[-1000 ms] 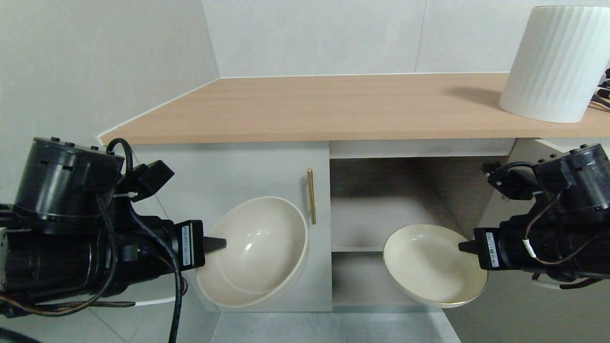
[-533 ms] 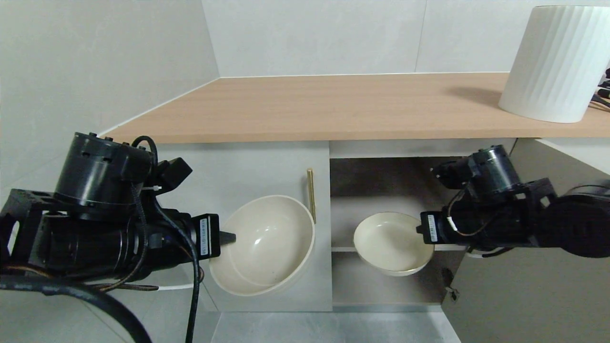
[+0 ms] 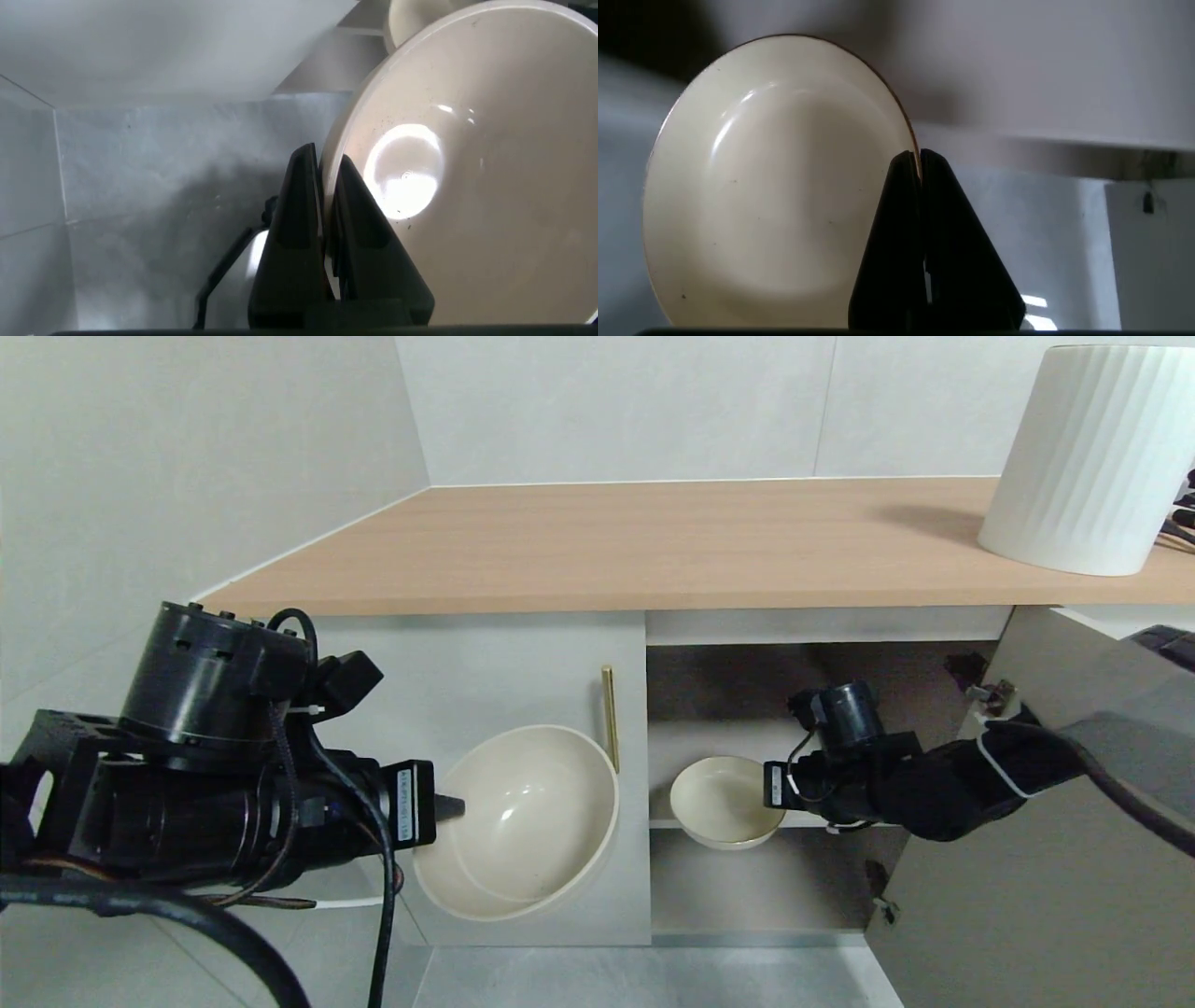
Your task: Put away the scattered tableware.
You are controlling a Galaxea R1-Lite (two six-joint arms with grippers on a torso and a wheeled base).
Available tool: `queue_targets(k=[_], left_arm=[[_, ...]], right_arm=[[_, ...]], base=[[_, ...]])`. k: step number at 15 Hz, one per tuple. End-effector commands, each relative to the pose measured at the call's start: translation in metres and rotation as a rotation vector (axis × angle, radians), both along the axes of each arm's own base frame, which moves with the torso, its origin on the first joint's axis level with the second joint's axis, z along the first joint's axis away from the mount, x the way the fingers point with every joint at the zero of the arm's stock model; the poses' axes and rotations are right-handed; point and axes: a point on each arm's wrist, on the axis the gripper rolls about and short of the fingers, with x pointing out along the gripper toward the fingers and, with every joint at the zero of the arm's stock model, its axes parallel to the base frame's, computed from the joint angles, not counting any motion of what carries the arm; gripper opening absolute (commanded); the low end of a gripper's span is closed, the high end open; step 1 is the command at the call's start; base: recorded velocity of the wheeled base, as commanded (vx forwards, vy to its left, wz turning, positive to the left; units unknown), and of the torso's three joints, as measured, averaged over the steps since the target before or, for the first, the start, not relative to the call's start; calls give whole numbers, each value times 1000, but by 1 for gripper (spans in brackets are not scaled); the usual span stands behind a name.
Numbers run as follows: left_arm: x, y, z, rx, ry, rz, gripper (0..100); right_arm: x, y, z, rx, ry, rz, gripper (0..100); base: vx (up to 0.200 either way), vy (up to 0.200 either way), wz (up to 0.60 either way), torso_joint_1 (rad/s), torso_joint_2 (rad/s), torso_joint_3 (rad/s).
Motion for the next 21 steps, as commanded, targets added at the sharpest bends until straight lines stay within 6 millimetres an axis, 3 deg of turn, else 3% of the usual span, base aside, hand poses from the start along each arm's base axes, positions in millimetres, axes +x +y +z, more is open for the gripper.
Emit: queue_targets(k=[1, 13, 21], left_arm=[[0, -2, -1, 1, 5, -9, 0], [1, -7, -8, 14, 27, -24, 0], [1, -8, -8, 15, 30, -24, 0]], right_arm=[[11, -3, -33, -31, 36, -36, 0], [69, -26, -71, -17, -5, -285, 0], [89, -34, -73, -3, -57, -375, 0]], base=[[0, 0, 0, 0, 0, 0], [0, 0, 0, 0, 0, 0], [0, 0, 0, 0, 0, 0]])
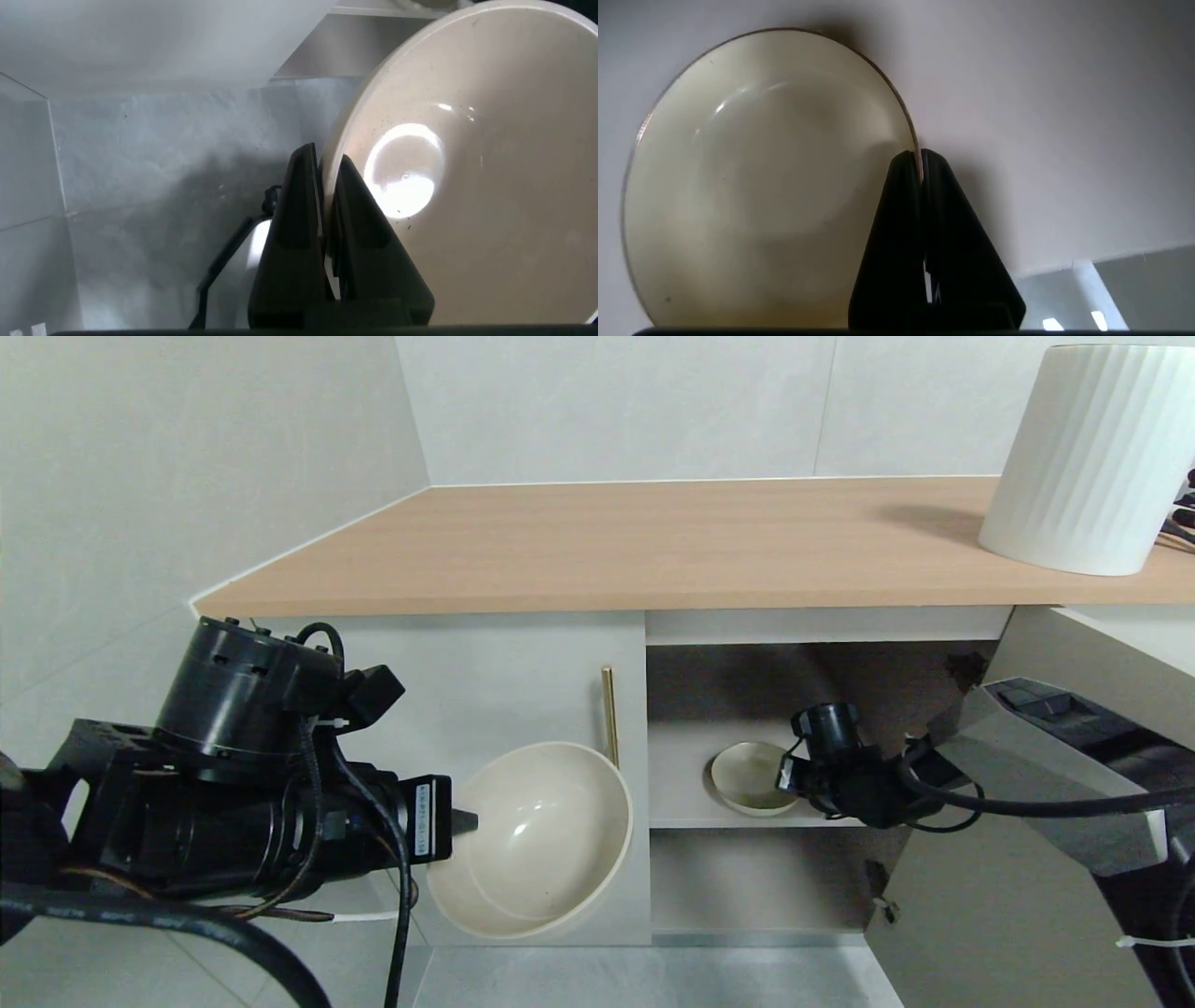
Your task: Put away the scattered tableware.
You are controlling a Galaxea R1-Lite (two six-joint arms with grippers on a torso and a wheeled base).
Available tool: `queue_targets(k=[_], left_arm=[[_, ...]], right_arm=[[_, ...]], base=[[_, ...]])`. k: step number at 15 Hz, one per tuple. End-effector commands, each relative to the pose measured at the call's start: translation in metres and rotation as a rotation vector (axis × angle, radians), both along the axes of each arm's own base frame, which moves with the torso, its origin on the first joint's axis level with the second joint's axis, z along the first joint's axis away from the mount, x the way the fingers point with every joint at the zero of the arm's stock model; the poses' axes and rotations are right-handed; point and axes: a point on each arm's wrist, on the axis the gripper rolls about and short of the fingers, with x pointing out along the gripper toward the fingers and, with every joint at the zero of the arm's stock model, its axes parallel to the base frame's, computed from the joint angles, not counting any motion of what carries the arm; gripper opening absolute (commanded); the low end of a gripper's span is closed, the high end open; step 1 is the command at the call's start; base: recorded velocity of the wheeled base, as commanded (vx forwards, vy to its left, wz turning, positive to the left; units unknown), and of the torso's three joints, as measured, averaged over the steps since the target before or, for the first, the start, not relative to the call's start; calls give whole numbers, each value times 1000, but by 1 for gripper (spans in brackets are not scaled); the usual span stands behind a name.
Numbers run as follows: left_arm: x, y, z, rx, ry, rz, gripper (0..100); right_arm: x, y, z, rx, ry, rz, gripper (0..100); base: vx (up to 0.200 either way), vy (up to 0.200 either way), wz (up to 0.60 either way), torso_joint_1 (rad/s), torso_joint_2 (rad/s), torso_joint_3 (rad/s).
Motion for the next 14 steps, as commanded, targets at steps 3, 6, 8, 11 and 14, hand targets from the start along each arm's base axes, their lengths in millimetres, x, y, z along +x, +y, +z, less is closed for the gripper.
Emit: queue_targets(k=[3, 6, 8, 11, 14], left_arm=[[0, 0, 0, 0, 1, 1, 0], [0, 0, 0, 0, 1, 1, 0], [0, 0, 0, 0, 1, 1, 0], [0, 0, 0, 0, 1, 1, 0], [2, -3, -4, 7, 14, -9, 0]], right_arm=[[9, -4, -3, -1, -18, -25, 0], [12, -8, -2, 7, -27, -42, 0], [13, -8, -1, 11, -33, -51, 0], [13, -9, 1, 12, -37, -53, 100], [10, -9, 7, 14, -42, -53, 100]], base=[[0, 0, 0, 0, 0, 0], [0, 0, 0, 0, 0, 0], [0, 0, 0, 0, 0, 0], [0, 0, 0, 0, 0, 0], [0, 0, 0, 0, 0, 0]])
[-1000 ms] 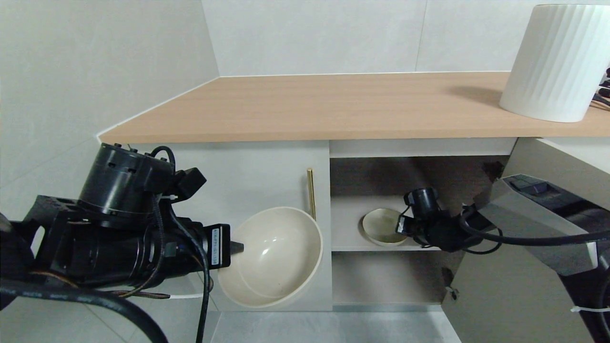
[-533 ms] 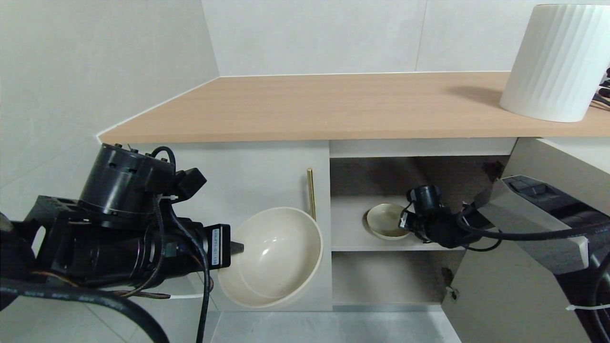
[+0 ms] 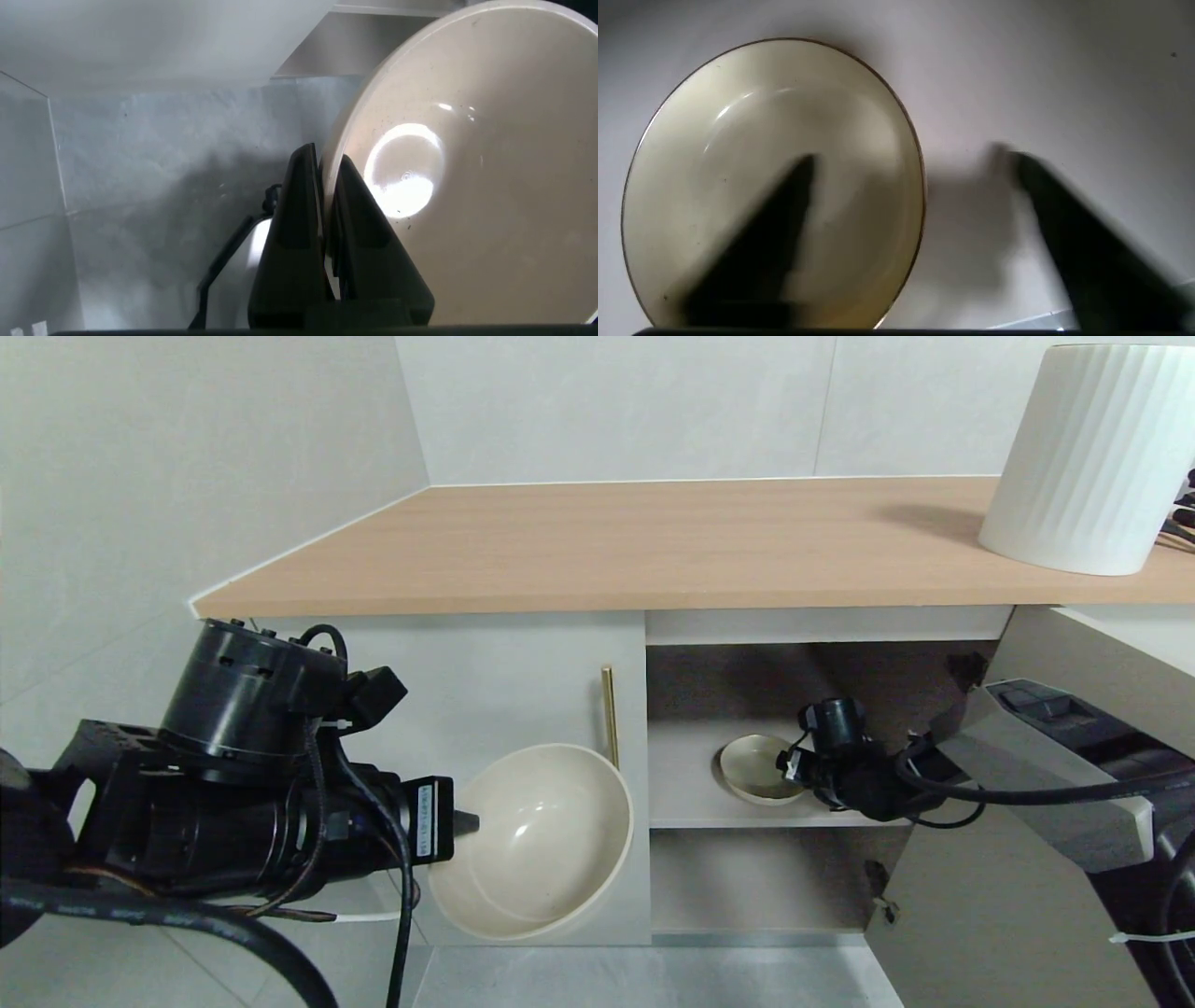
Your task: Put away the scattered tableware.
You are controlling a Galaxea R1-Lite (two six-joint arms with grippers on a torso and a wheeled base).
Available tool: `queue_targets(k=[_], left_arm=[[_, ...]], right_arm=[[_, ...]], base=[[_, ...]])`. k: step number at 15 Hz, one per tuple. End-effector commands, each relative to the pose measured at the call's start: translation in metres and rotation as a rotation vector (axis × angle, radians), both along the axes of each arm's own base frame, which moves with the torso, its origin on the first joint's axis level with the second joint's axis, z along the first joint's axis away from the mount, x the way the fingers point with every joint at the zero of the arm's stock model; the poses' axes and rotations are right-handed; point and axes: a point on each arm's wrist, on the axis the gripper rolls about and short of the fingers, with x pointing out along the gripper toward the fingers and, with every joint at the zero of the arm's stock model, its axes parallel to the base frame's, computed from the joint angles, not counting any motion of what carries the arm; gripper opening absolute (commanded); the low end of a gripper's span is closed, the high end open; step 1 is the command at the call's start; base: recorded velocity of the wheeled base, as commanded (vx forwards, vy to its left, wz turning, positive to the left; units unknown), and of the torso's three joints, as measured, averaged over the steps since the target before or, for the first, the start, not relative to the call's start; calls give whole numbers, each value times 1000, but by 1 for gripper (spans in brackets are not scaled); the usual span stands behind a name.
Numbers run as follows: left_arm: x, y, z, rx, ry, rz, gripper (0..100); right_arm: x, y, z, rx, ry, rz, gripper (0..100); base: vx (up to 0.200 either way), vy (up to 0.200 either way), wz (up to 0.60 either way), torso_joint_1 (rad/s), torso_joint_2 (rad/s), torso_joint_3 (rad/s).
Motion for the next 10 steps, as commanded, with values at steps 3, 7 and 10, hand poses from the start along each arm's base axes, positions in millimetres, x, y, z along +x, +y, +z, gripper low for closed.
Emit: queue_targets(k=[3, 7, 10], left_arm=[[7, -9, -10, 38, 24, 2, 0], [26, -32, -43, 202, 69, 60, 0], [28, -46, -62, 320, 72, 93, 0]], right_arm=[[-23, 7, 35, 10, -17, 37, 100], [-90, 38, 87, 46, 23, 282, 100], [-150, 57, 136, 72, 32, 497, 100]], base=[[0, 0, 0, 0, 0, 0], [0, 0, 0, 0, 0, 0], [0, 0, 0, 0, 0, 0]])
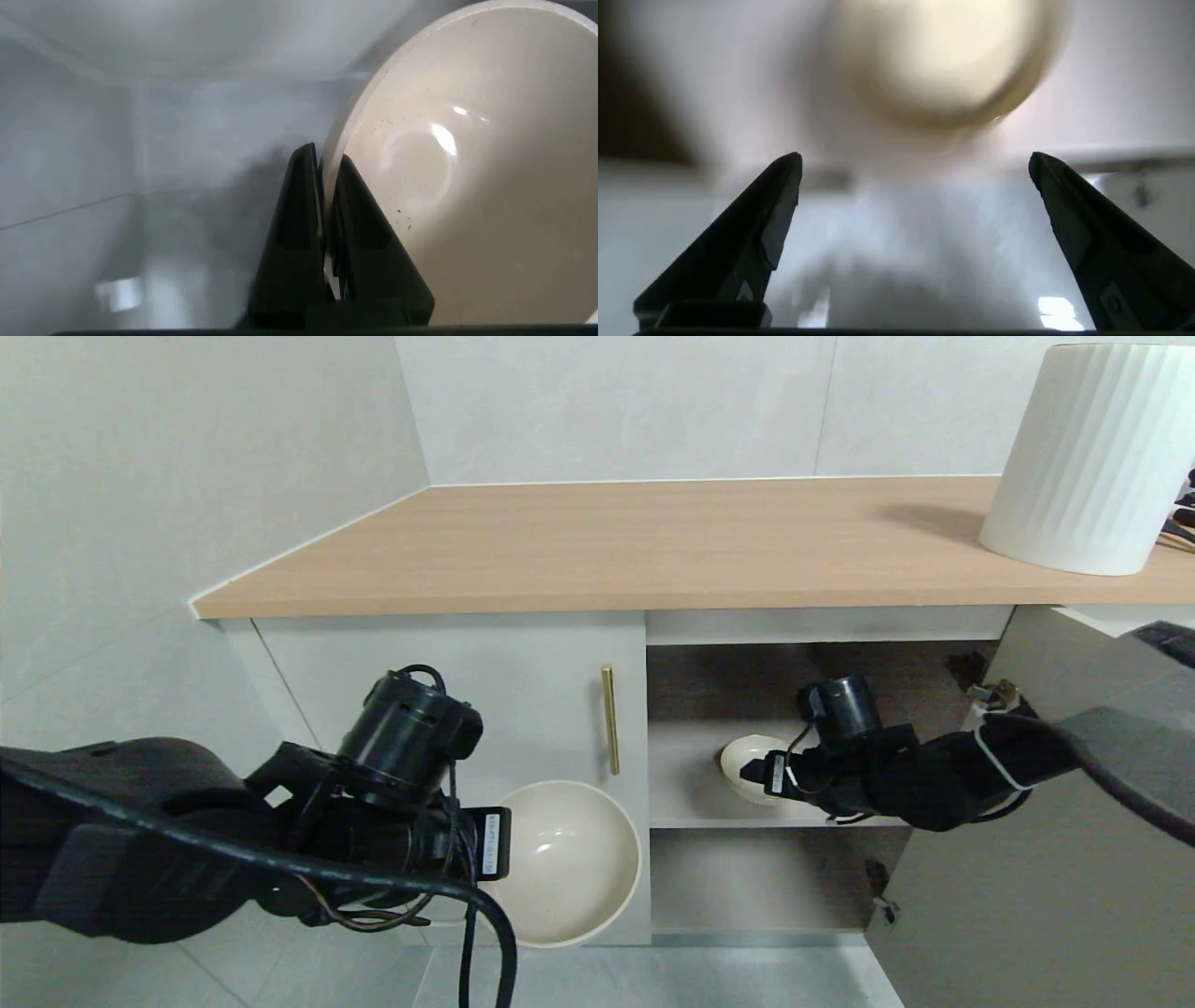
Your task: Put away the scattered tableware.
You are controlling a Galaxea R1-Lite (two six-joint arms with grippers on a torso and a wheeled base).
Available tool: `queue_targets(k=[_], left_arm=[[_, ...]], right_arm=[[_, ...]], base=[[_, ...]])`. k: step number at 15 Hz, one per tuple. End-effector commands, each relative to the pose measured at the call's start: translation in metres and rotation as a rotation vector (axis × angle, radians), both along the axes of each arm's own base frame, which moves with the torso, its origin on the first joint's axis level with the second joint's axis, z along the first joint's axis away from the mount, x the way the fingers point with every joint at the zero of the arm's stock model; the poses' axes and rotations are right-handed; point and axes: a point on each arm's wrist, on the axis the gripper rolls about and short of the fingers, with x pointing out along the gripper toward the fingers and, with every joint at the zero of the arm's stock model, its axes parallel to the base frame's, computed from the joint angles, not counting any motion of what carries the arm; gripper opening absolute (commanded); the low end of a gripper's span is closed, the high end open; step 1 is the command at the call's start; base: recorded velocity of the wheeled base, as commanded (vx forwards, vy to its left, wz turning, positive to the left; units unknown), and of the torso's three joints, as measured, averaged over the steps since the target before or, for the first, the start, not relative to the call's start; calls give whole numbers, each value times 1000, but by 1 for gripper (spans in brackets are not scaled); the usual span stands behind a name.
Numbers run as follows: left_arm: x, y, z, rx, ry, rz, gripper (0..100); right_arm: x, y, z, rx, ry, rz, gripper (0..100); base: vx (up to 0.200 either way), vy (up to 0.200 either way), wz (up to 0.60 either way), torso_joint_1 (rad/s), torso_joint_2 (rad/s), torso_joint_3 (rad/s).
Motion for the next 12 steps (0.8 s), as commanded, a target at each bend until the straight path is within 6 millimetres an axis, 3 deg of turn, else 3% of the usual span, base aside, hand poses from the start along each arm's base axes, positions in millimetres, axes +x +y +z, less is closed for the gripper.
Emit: queue_targets(k=[1, 3, 5, 9, 12], left_arm=[[4, -11, -20, 72, 40, 0, 0], [2, -14, -21, 96, 25, 8, 0], [-3, -19, -21, 99, 25, -16, 0], [-11, -28, -18, 88, 16, -51, 0], [-17, -32, -13, 79, -3, -70, 0]], right_arm=[[-69, 16, 66, 47, -40, 202, 100], [-107, 27, 86, 71, -21, 336, 100], [-131, 37, 93, 76, 8, 438, 100], [-152, 56, 86, 35, 41, 525, 100], [-150, 71, 67, -22, 71, 513, 100]], base=[[0, 0, 0, 0, 0, 0], [0, 0, 0, 0, 0, 0], [0, 0, 0, 0, 0, 0], [0, 0, 0, 0, 0, 0], [0, 0, 0, 0, 0, 0]])
